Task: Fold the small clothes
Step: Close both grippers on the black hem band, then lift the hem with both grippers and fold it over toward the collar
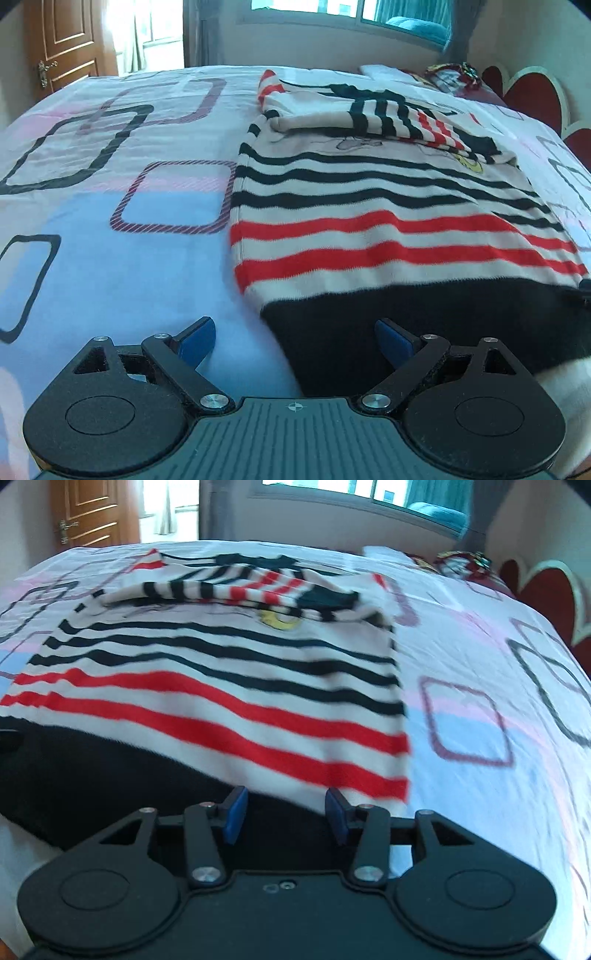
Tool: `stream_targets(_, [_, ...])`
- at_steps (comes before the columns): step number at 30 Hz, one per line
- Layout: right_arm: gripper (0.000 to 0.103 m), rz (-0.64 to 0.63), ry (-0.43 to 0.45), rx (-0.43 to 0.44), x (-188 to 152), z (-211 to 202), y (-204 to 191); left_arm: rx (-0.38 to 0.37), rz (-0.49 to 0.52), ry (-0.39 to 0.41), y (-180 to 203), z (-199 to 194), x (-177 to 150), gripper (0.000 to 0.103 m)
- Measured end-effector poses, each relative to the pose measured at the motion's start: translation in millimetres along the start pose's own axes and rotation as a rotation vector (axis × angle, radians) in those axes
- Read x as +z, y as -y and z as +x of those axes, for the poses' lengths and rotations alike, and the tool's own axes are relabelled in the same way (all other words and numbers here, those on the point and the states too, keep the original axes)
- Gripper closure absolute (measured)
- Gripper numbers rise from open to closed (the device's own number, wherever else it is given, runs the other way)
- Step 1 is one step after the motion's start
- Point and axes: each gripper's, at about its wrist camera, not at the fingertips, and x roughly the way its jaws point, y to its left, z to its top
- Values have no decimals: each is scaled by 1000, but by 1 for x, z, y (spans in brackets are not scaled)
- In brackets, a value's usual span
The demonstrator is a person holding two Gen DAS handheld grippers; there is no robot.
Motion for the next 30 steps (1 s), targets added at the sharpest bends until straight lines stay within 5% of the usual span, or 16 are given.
stream_targets(8, [55, 151, -10, -11, -12, -22, 23, -109, -118, -34, -10, -12, -16, 11])
stream_targets(16, [53, 239, -43, -29, -34, -26, 32, -185, -115, -48, -1, -12, -17, 24])
stream_targets(19, [53, 257, -46, -33, -36, -28, 32, -215, -139, -49, -4, -12, -16, 35])
stream_targets(23, [53, 289, -50, -30, -41, -30, 32, -235, -167, -41, -11, -8, -14, 67])
stream_targets(25, [65, 300, -53, -14, -39, -30, 31, -248, -193, -45, -16, -5, -12, 79])
stream_targets(27, [90, 321, -62, 33, -37, -31, 31, -279, -215, -49, -17, -1, -8, 91])
stream_targets(30, [92, 338, -72, 99, -30, -30, 31, -312, -181, 16, -11, -5, 5, 92])
